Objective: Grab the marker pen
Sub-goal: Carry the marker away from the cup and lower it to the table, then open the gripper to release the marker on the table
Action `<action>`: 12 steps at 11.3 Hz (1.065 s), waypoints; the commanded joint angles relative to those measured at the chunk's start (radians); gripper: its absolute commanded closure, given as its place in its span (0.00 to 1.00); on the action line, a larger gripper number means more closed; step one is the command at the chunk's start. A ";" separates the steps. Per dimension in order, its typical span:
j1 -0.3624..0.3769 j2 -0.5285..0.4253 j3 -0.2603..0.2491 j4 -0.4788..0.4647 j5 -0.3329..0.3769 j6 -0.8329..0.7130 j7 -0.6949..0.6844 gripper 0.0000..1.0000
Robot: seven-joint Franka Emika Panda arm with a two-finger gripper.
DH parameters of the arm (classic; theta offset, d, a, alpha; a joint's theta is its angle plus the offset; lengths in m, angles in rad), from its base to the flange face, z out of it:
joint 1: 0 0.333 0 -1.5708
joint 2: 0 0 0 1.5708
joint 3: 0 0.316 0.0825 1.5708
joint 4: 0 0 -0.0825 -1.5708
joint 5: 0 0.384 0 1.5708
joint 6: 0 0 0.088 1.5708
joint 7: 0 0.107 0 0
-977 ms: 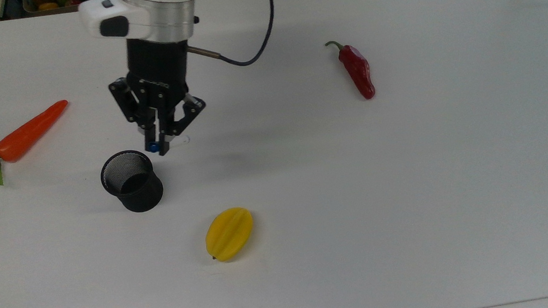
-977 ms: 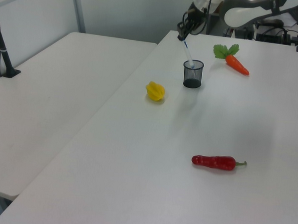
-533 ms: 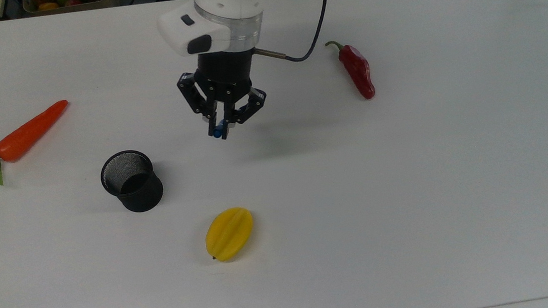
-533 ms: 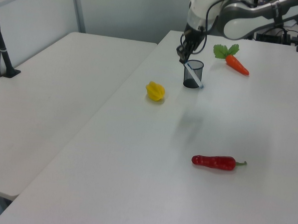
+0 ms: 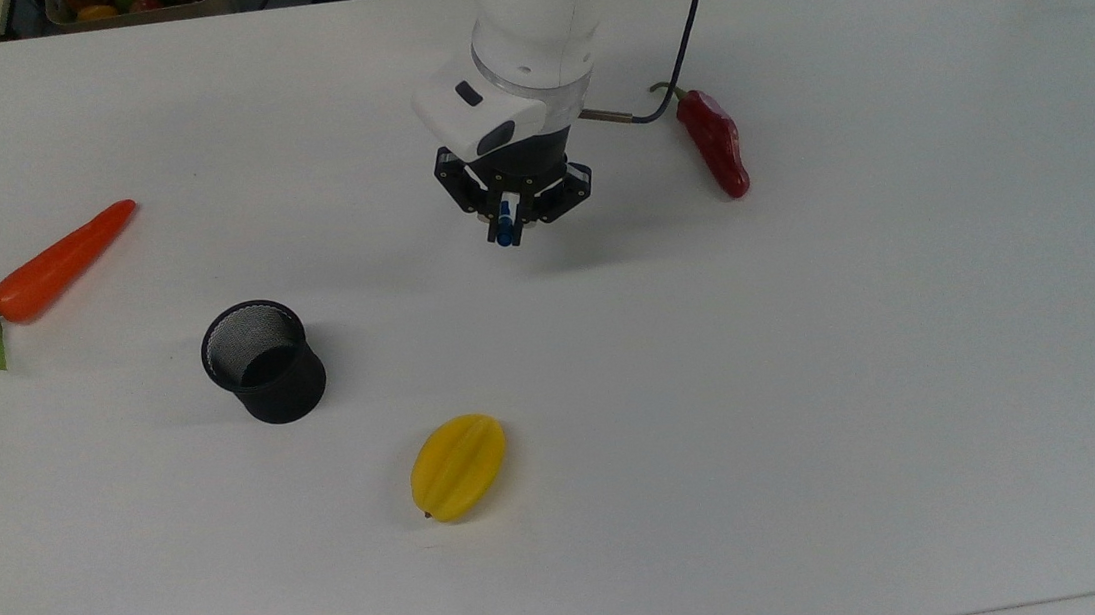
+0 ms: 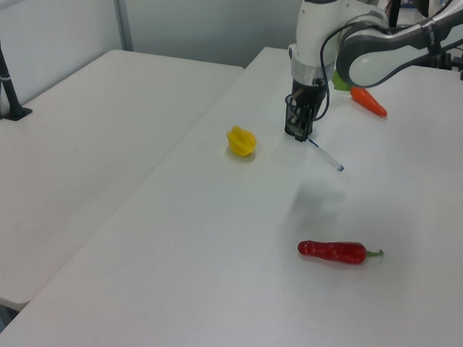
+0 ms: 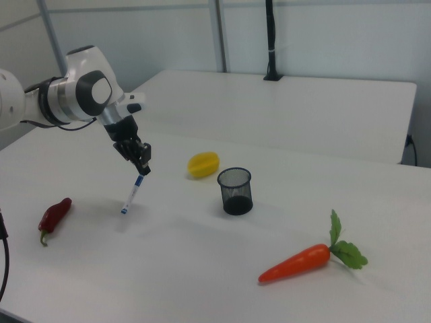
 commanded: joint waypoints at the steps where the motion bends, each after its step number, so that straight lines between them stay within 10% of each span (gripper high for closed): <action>1: 0.016 0.038 -0.003 -0.001 0.039 -0.025 -0.045 0.93; 5: 0.020 0.081 -0.003 0.003 0.039 -0.021 -0.047 0.86; 8: 0.026 0.085 -0.003 0.006 0.026 -0.019 -0.045 0.08; 12: 0.025 0.057 -0.005 0.010 0.019 -0.034 -0.050 0.00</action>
